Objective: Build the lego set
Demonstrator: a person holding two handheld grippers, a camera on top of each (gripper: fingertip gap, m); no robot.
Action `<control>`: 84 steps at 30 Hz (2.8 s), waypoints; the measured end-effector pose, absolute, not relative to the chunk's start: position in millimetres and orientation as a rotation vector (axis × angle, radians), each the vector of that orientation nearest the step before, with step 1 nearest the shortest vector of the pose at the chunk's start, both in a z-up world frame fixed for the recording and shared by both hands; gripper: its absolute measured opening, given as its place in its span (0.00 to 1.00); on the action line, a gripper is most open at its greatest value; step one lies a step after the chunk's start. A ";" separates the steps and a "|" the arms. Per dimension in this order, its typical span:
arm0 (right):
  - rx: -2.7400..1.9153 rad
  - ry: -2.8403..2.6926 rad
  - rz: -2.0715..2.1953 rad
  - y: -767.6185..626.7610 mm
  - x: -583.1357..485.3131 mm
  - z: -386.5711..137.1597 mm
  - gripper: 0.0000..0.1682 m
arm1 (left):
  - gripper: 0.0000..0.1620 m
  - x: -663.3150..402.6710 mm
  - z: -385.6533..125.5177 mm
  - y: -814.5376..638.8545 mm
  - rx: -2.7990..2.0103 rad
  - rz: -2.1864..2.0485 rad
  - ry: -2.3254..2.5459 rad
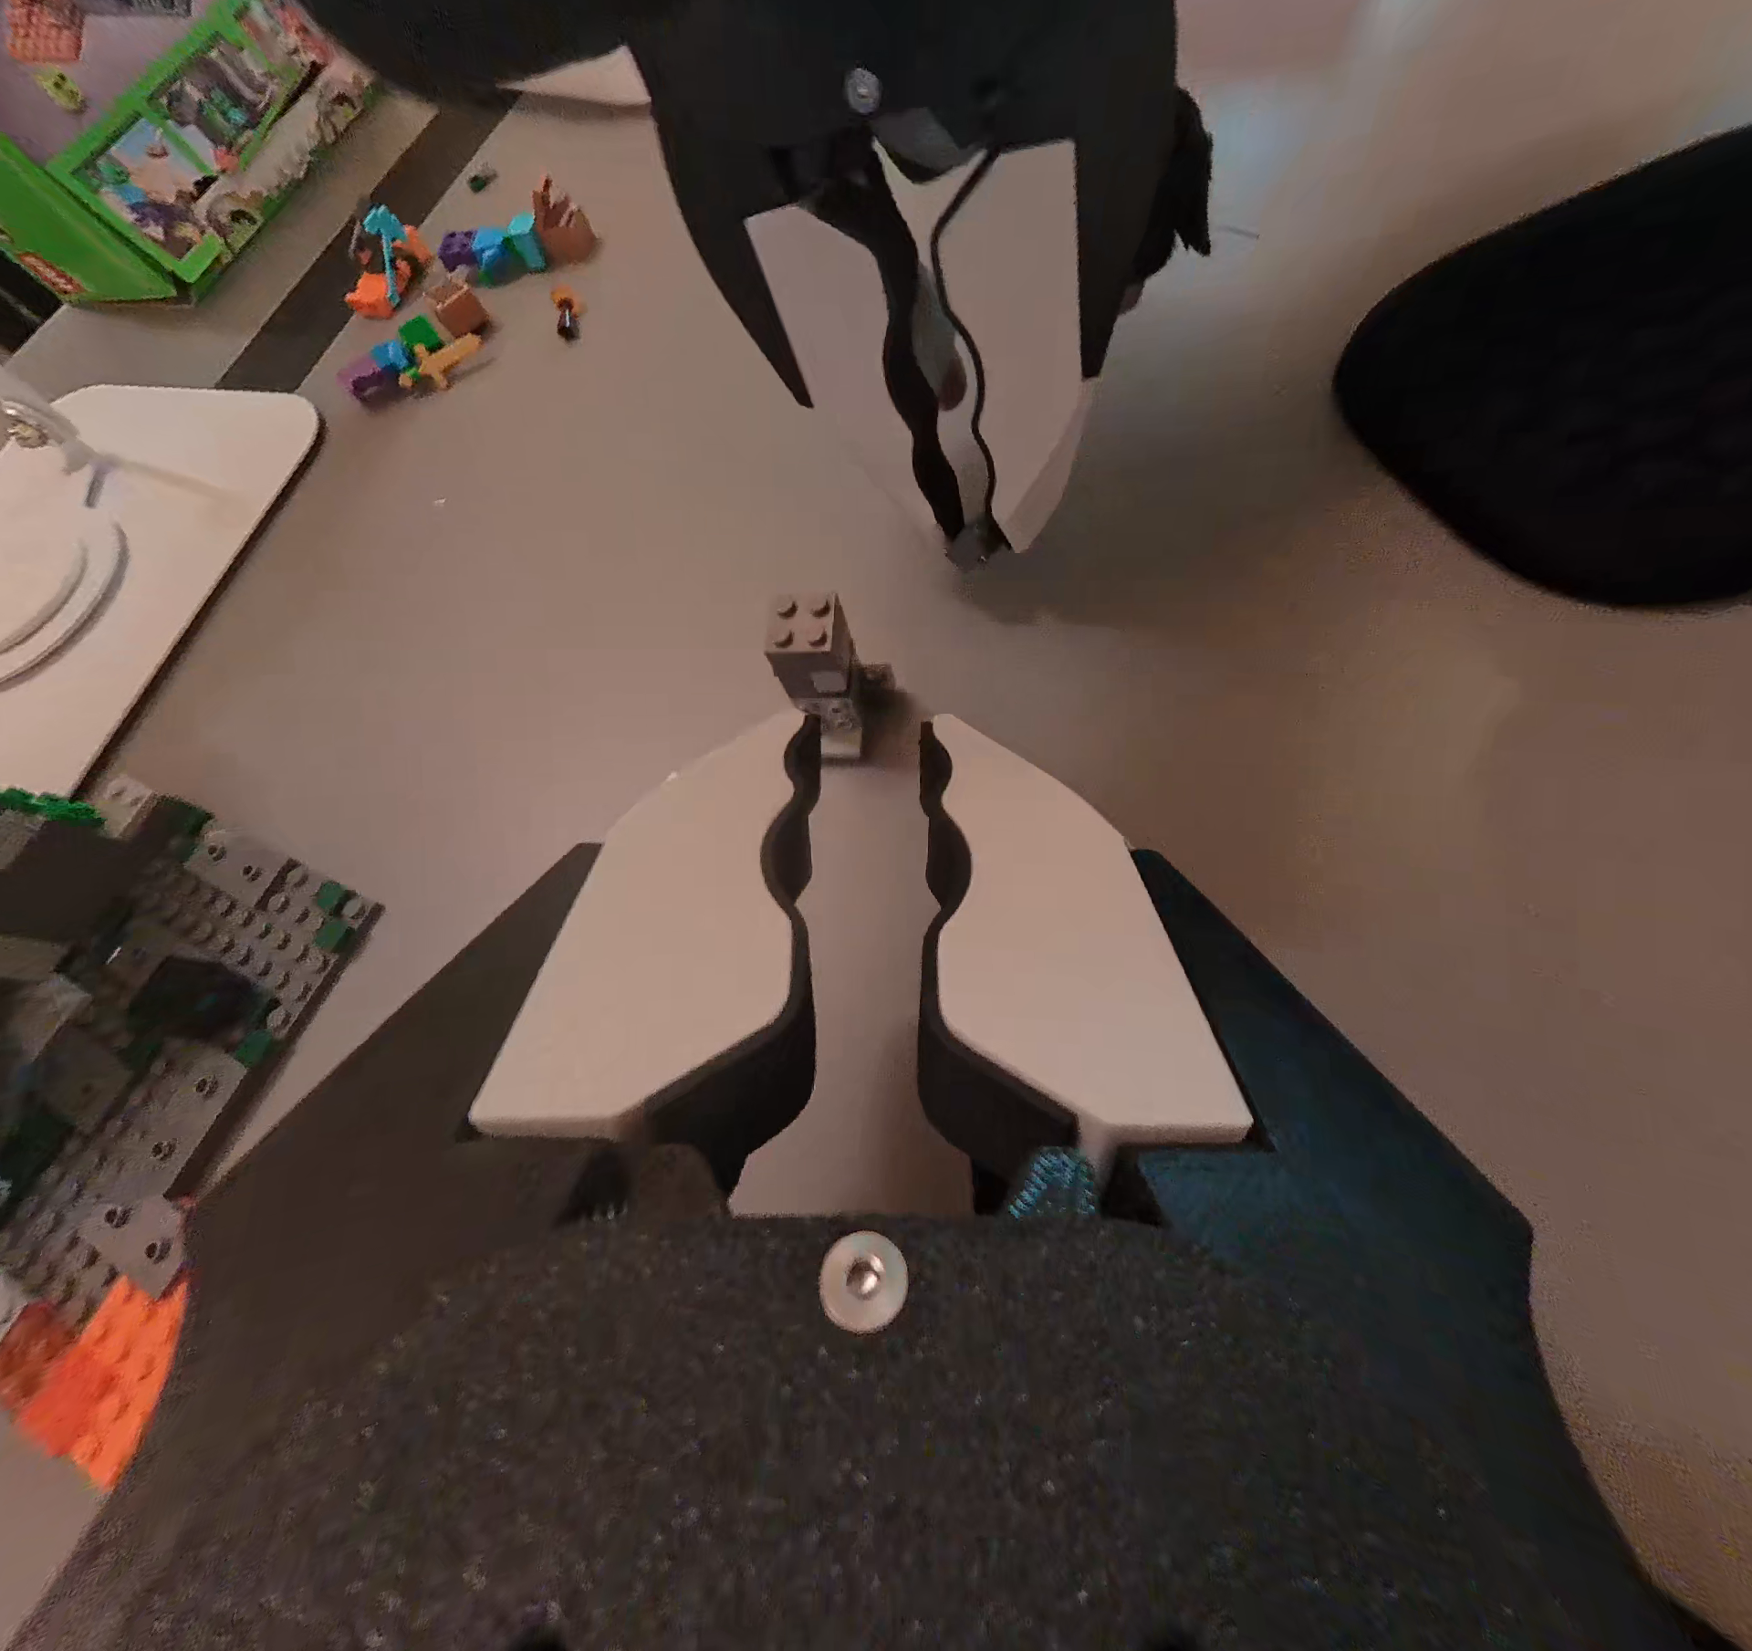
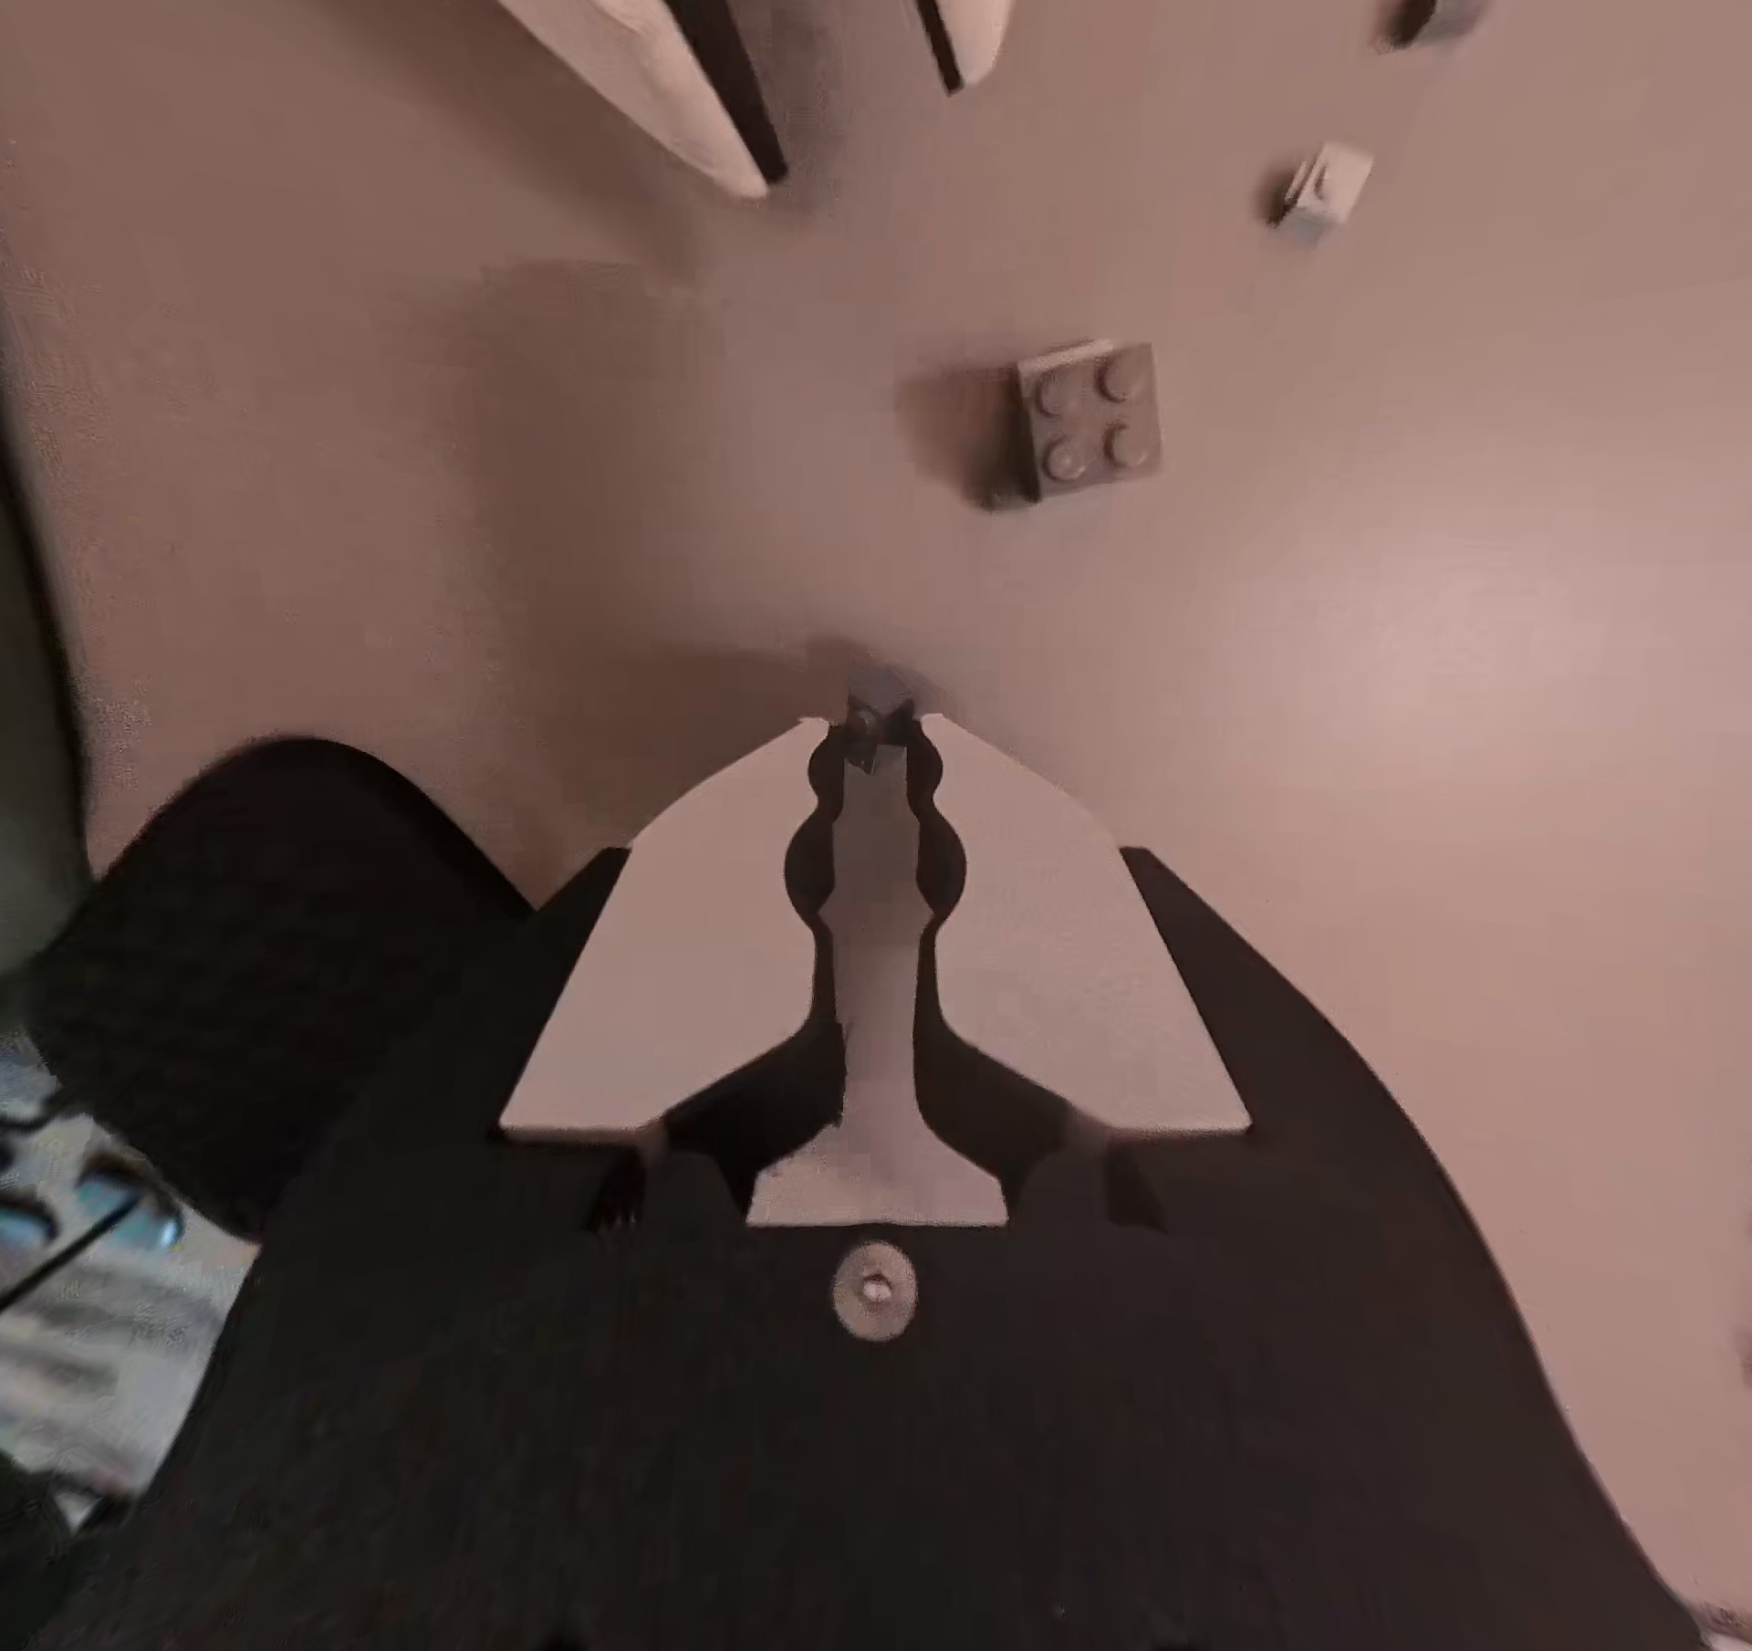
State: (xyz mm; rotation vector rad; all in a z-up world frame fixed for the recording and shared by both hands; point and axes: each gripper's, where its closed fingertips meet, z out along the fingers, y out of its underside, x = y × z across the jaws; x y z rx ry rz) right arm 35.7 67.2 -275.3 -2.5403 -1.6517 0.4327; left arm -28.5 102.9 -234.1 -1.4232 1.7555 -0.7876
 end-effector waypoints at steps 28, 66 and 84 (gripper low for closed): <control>-2.178 -0.875 0.356 101.2 15.7 -237.3 0.15 | 0.19 5.2 -272.4 119.9 -1.492 -0.746 1.771; -2.116 -0.822 0.320 107.5 9.4 -256.9 0.11 | 0.12 -11.8 -278.8 105.5 -1.526 -0.687 1.757; -2.108 -0.901 0.367 98.3 2.0 -259.2 0.10 | 0.11 -20.7 -281.6 114.8 -1.532 -0.653 1.769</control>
